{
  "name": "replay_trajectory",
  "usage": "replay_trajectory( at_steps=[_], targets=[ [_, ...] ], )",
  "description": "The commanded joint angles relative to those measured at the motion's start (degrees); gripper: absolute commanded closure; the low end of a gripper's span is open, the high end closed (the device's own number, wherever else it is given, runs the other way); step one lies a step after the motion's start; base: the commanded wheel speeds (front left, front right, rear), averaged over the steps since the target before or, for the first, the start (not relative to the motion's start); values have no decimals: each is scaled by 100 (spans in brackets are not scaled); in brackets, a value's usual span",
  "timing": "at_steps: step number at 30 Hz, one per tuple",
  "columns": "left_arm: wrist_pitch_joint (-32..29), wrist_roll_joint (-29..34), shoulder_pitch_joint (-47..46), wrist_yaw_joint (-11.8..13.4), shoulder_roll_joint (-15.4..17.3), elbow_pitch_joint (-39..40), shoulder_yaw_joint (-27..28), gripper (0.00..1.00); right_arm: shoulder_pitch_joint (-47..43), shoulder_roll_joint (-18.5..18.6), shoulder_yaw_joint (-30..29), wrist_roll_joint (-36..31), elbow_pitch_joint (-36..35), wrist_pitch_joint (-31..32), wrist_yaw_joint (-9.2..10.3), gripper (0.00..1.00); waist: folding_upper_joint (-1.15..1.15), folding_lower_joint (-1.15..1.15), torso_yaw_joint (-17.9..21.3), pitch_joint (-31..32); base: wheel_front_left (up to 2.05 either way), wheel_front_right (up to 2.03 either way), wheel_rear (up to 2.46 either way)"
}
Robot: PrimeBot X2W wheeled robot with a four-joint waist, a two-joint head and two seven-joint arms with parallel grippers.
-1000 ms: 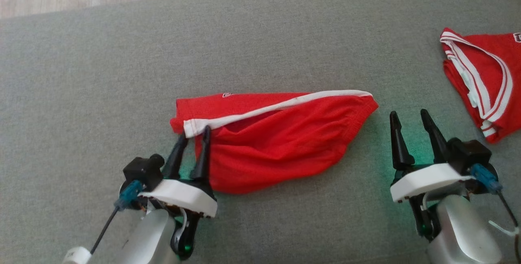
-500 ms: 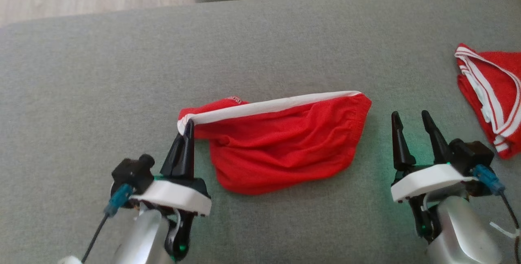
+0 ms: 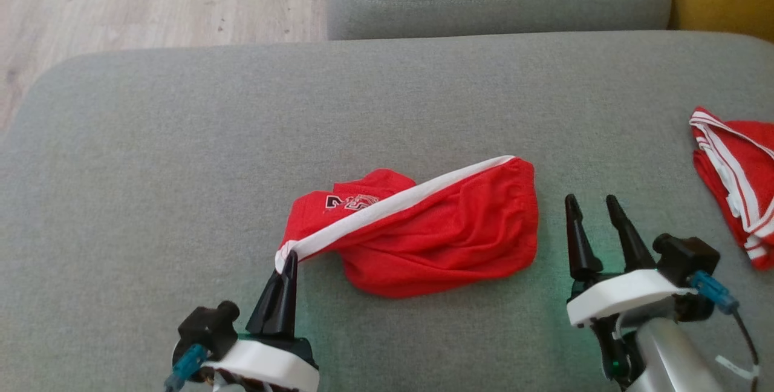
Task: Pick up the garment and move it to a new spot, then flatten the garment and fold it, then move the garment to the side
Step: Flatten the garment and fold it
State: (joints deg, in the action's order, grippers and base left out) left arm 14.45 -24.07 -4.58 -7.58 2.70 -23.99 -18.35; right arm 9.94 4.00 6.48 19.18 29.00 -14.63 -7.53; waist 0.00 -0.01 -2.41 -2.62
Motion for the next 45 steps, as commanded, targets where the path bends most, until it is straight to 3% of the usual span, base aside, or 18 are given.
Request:
replay_trajectory(
  at_steps=[1, 8, 12, 21, 45],
  targets=[
    [55, 52, -136, 9, 18, 162, 170, 100, 179, -34, 174, 61, -136, -37, 4, 0, 0, 1, -29, 24, 0, 0, 0],
    [55, 109, -130, 9, 18, 141, 192, 100, 505, 47, 431, 603, 209, -37, 4, 0, 0, 1, -78, 4, 0, 0, 0],
    [55, 158, -222, 9, 18, 167, 159, 100, 990, 164, 710, 1350, 647, 52, 4, 0, 0, 1, -140, -114, 0, 0, 0],
    [55, 159, -456, 9, 18, 188, -6, 100, 1894, 562, 1377, 2894, 1197, 1212, 4, 0, 0, 1, -336, -386, 0, 0, 0],
    [55, 150, -625, 9, 18, 231, -69, 100, 2338, 753, 2114, 4805, 1429, 1553, 4, 0, 0, 1, -543, -661, 0, 0, 0]
  ],
)
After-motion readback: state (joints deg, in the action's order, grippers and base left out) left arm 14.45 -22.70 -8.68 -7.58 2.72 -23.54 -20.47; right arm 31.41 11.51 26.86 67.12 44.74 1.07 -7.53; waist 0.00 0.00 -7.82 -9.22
